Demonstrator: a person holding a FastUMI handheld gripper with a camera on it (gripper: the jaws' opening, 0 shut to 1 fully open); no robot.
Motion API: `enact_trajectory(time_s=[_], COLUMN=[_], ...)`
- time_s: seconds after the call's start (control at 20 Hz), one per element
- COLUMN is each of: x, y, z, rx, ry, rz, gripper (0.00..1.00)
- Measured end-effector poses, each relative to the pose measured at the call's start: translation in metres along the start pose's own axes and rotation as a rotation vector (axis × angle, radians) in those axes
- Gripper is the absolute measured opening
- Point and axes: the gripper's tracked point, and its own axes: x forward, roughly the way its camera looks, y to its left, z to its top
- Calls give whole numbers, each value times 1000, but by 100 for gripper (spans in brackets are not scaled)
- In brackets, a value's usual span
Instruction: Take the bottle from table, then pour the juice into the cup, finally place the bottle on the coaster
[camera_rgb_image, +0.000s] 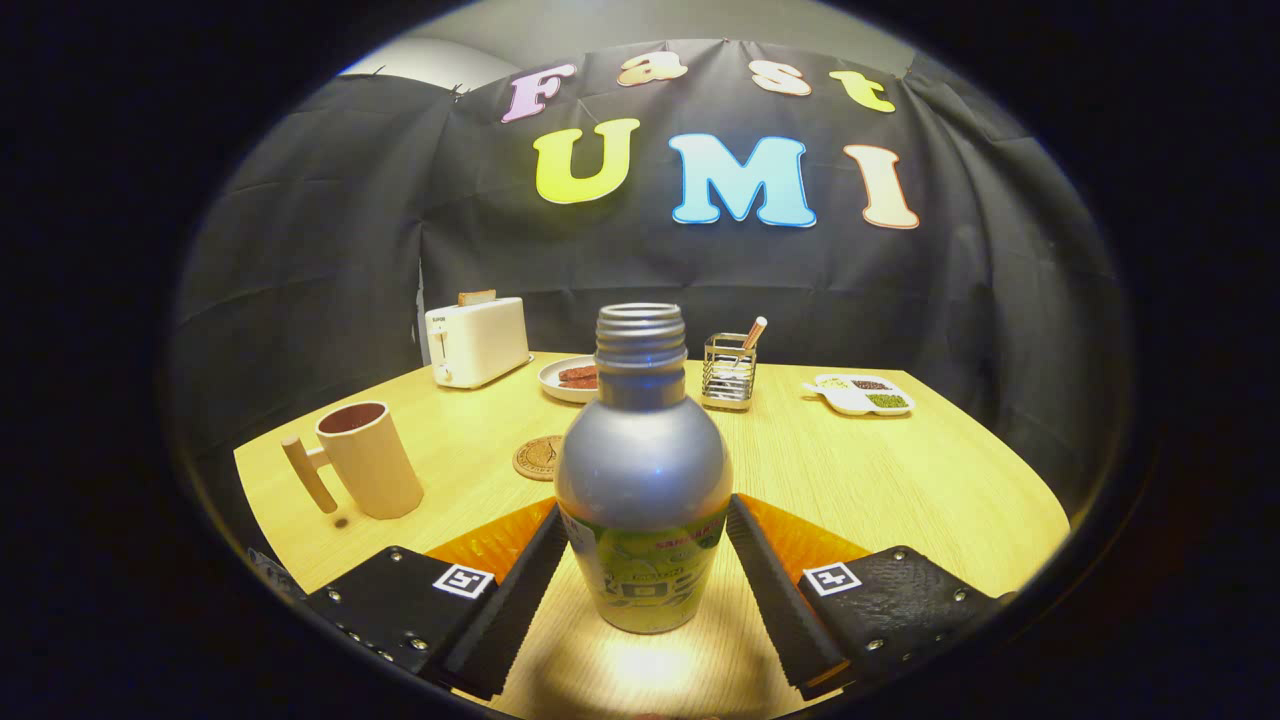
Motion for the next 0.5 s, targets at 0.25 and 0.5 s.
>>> enact_trajectory(time_s=[0.25, 0.5], x=[-1, 0], y=[2, 0], z=[-10, -13], rx=[2, 10], ry=[23, 32], rz=[4, -2], gripper=[97, 97])
